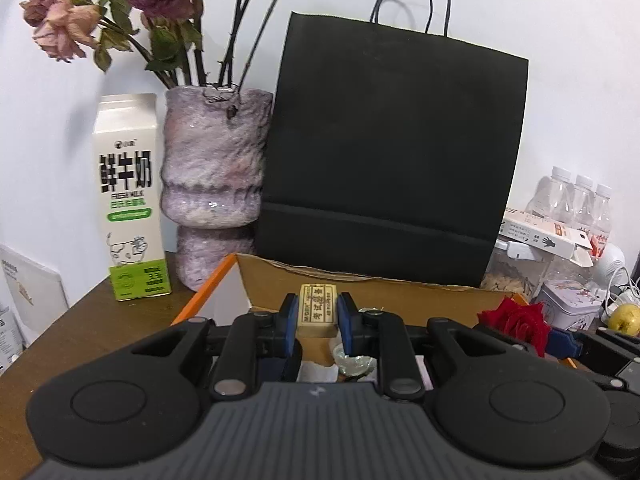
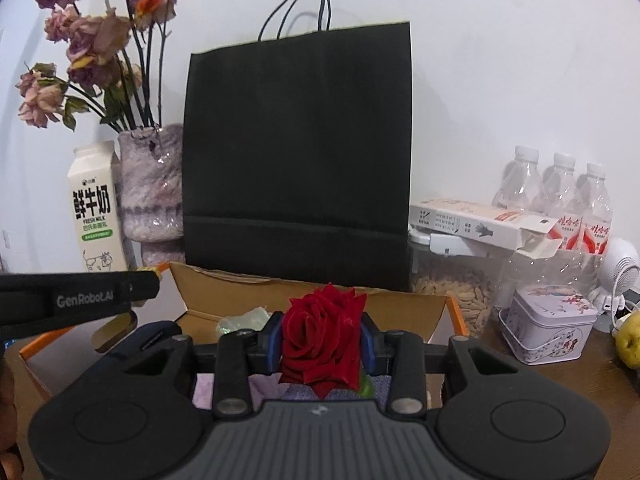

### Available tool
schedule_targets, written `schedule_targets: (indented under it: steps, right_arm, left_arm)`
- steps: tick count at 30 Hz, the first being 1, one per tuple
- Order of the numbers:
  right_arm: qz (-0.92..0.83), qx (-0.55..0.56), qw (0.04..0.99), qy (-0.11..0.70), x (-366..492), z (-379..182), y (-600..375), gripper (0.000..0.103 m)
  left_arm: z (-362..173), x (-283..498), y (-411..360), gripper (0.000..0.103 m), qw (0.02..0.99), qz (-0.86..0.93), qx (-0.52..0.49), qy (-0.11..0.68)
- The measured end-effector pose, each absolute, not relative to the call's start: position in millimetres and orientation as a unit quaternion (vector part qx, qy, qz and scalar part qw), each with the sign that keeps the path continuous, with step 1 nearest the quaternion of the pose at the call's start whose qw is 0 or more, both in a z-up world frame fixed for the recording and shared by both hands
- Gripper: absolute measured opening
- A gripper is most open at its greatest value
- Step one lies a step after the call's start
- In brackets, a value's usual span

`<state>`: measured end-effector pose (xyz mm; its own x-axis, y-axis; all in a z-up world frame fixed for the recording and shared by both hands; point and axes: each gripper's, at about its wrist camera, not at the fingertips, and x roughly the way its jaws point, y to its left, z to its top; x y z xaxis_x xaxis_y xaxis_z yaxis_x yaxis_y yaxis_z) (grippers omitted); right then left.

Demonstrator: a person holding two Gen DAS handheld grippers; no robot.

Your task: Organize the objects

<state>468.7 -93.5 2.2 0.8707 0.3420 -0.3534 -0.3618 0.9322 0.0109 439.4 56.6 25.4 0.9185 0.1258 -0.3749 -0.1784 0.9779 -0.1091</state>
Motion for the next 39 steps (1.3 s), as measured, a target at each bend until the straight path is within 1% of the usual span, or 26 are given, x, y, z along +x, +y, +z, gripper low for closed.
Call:
schedule_targets:
  steps: [1,2,3,4,5,6,8,16,22,30,39]
  right_arm:
    - [0.182,-0.028,0.966,0.181,470.0,1.3,-93.4,0.039]
    - [0.181,-0.028,0.966,0.183,470.5,0.3,-93.9,0.046]
    - [0.178,-0.028,0.966,0.186,470.8,-0.9,-94.8,0.061]
    - [0.174,-0.027,0.966,0.187,471.0,-1.7,-95.9,0.071]
    - [0.169,-0.026,0.967,0.187,470.7,-2.2,-97.1,0.094]
    - [0.164,-0.021,0.969,0.184,470.2,-2.6,-99.1,0.103]
    - [0.16,-0.016,0.969,0.185,470.5,-2.7,-102.4,0.103]
    - [0.158,-0.014,0.968,0.193,469.4,-1.7,-104.9,0.103]
    - [0.159,-0.014,0.968,0.193,457.5,3.3,-112.6,0.103]
    - [0.159,-0.02,0.968,0.193,419.9,9.0,-133.5,0.103]
    - [0.171,-0.029,0.963,0.204,357.5,13.7,-155.2,0.103]
  left_arm:
    - [24.8,440.7,57.1,0.022,0.977,0.076,-0.071,0.186]
    - [24.0,441.5,58.1,0.029,0.977,0.077,-0.069,0.187]
    - [23.7,442.3,59.1,0.049,0.976,0.079,-0.069,0.189]
    - [23.3,442.4,60.6,0.065,0.976,0.084,-0.069,0.19]
    - [23.2,441.8,62.6,0.09,0.976,0.09,-0.07,0.186]
    - [23.8,440.5,64.2,0.103,0.977,0.095,-0.071,0.178]
    - [25.9,438.6,67.0,0.103,0.978,0.103,-0.065,0.168]
    - [29.6,437.8,74.6,0.103,0.977,0.104,-0.051,0.177]
    - [36.9,421.7,75.9,0.103,0.979,0.09,-0.051,0.175]
    - [41.7,378.6,68.0,0.103,0.979,0.084,-0.026,0.184]
    - [35.5,317.2,58.8,0.103,0.973,0.076,-0.004,0.219]
